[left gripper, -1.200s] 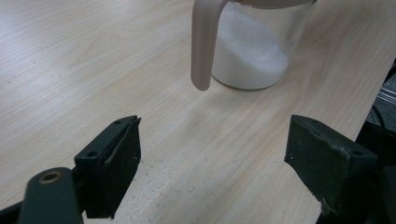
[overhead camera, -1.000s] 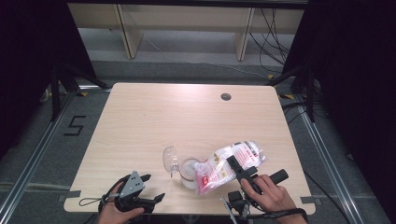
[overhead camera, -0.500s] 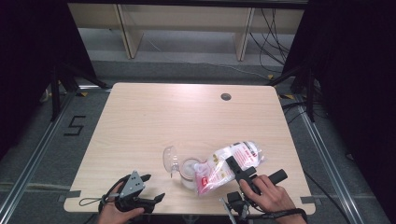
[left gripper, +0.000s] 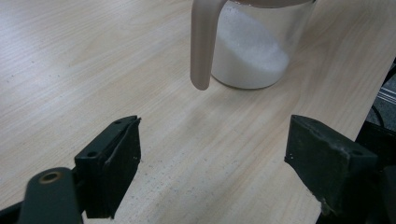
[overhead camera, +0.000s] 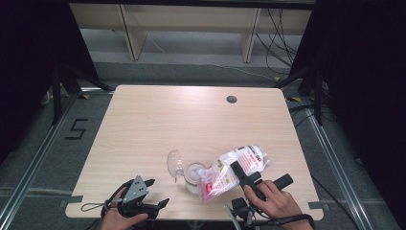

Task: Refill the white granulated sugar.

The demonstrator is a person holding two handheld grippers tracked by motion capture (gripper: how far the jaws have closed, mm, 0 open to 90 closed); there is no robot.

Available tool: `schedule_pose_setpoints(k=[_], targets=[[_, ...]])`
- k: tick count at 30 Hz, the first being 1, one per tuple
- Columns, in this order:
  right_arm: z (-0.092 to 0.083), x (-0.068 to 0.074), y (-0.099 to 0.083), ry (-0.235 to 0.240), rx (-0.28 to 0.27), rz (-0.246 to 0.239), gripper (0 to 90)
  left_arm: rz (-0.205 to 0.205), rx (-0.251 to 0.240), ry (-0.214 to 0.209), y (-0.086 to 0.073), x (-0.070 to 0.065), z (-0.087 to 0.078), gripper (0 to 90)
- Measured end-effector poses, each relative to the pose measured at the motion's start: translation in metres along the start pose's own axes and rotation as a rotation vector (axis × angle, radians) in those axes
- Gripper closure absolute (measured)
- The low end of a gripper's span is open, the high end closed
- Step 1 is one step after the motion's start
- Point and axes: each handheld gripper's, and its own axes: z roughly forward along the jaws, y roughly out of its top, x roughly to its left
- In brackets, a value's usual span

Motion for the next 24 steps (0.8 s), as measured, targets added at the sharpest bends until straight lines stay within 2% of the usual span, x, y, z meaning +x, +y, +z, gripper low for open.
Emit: schedule_pose_setpoints(k=[11,13,15,17,19,23,24], targets=[[0.0001,-0.0006,-0.0006,0.001,-0.003,0.005,67.5,0.002,0.001,-0.002,-0.0002,0.0003,-0.0005,17.8],[0.0002,-0.0003,-0.0015,-0.005,-0.009,0.013,67.6,-0.024,0.003,0.001,-0.0007,-0.0011,-0.0005,17.8],[0.0000,-0.0002,-0.0019,-0.004,-0.011,0.014,67.7,-0.027,0.000,-0.001,-0.0006,-0.0013,-0.0003,17.8],[0.0000,0.0011,-0.0021,0.002,-0.005,0.026,67.8,0.004,0.002,-0.004,-0.0001,0.0002,-0.0007,17.8],[0.0000,-0.0002,-0.0023,-0.004,-0.009,0.014,67.8,-0.026,-0.001,-0.003,-0.0005,-0.0015,-0.0006,17.8],[-0.0005,-0.0004,-0.0029,-0.002,-0.010,0.023,68.0,-0.014,0.011,0.001,-0.0006,-0.0002,-0.0014,17.8],[-0.0007,-0.0005,-0.0031,-0.003,-0.009,0.023,68.0,-0.028,0.000,-0.001,-0.0006,-0.0014,-0.0007,17.8]])
